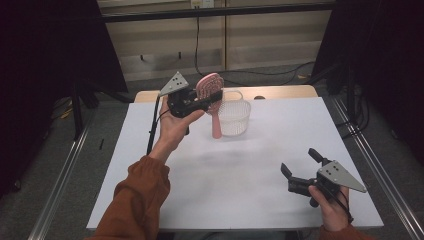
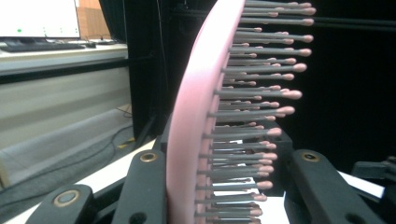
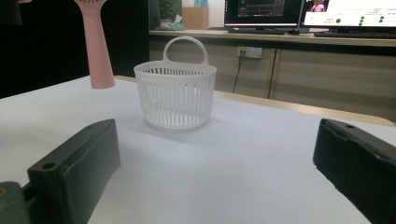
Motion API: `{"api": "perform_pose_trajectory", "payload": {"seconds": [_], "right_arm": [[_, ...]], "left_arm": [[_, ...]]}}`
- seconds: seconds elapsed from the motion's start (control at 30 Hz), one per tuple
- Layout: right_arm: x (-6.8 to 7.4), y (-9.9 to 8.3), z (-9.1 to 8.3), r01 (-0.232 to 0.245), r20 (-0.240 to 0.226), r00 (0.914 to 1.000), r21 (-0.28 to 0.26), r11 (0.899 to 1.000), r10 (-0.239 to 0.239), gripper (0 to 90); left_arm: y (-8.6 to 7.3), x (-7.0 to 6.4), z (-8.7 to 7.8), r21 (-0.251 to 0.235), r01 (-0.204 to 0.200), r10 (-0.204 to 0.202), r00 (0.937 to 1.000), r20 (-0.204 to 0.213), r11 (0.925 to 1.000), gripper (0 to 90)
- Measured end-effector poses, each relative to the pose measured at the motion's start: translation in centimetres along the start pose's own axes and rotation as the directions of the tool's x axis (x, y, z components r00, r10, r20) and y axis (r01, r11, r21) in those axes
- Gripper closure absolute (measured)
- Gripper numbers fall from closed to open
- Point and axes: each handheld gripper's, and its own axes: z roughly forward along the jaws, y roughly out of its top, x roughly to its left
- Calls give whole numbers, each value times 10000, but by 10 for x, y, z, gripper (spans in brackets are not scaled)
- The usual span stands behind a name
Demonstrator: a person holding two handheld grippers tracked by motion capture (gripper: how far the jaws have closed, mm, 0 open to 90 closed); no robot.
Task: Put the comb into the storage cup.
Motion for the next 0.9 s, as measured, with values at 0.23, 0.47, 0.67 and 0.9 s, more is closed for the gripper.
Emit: {"api": "perform_pose_trajectory", "payload": {"seconds": [0.23,0.47,0.67,0.9], "right_arm": [[-4,-2,-8,101,65,9999,-10,9999,-101,0],[-4,-4,-9,130,36,9999,-33,9999,-130,0],[-5,-4,-7,90,109,9999,-85,9999,-89,2],[-6,-6,-7,86,108,9999,-15,10000,-85,5]], "left_arm": [[10,0,5,-151,-137,137,9999,-20,9998,626],[20,1,10,-392,-250,247,9997,-79,9989,626],[21,3,19,-413,-207,197,9995,-245,9989,626],[30,1,27,-557,-308,297,9993,-206,9980,626]]}}
